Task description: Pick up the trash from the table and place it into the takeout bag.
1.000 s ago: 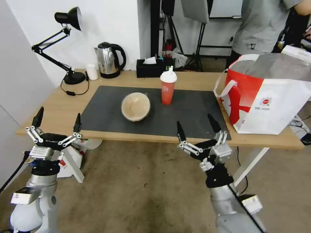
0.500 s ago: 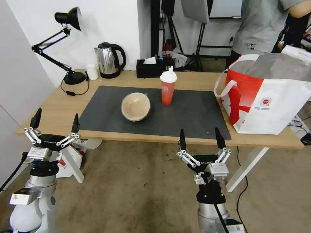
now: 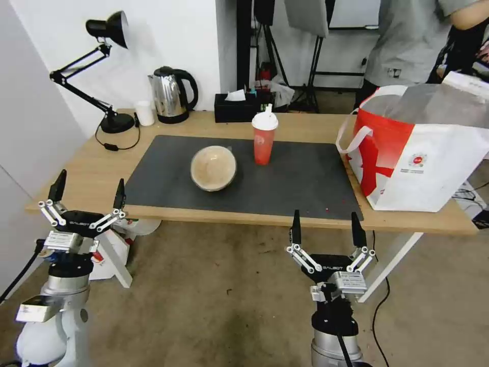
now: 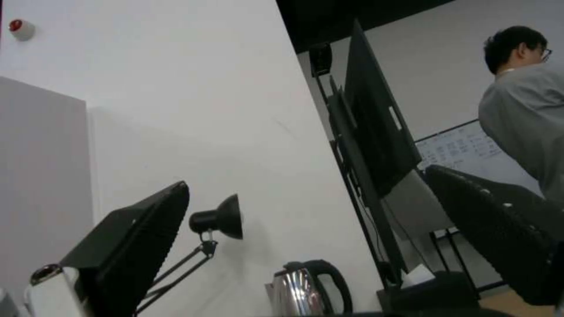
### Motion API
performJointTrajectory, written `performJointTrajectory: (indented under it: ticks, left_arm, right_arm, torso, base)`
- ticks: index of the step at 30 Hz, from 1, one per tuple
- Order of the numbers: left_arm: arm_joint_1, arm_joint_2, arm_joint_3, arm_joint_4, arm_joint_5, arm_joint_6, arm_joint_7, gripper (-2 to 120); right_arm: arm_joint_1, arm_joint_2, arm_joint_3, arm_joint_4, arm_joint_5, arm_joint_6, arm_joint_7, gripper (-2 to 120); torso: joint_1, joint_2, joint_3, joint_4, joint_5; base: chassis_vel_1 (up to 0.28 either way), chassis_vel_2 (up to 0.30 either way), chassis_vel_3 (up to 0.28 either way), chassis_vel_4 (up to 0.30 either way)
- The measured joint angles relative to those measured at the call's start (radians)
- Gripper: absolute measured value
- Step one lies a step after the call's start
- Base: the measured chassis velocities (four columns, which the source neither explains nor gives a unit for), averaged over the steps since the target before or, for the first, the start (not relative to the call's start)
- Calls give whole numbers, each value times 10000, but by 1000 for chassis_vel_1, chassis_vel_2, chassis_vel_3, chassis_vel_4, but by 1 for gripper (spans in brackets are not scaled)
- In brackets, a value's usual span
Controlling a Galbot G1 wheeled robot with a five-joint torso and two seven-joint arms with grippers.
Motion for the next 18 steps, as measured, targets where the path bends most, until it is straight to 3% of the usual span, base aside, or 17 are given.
performJointTrajectory:
  ticks: [18]
  left_arm:
    - [69, 4, 6, 38, -18, -20, 12, 100]
  right_arm:
    - [-24, -121, -22, 72, -36, 22, -24, 100]
  torso:
    - [0, 0, 0, 0, 0]
  base:
    - [0, 0, 0, 0]
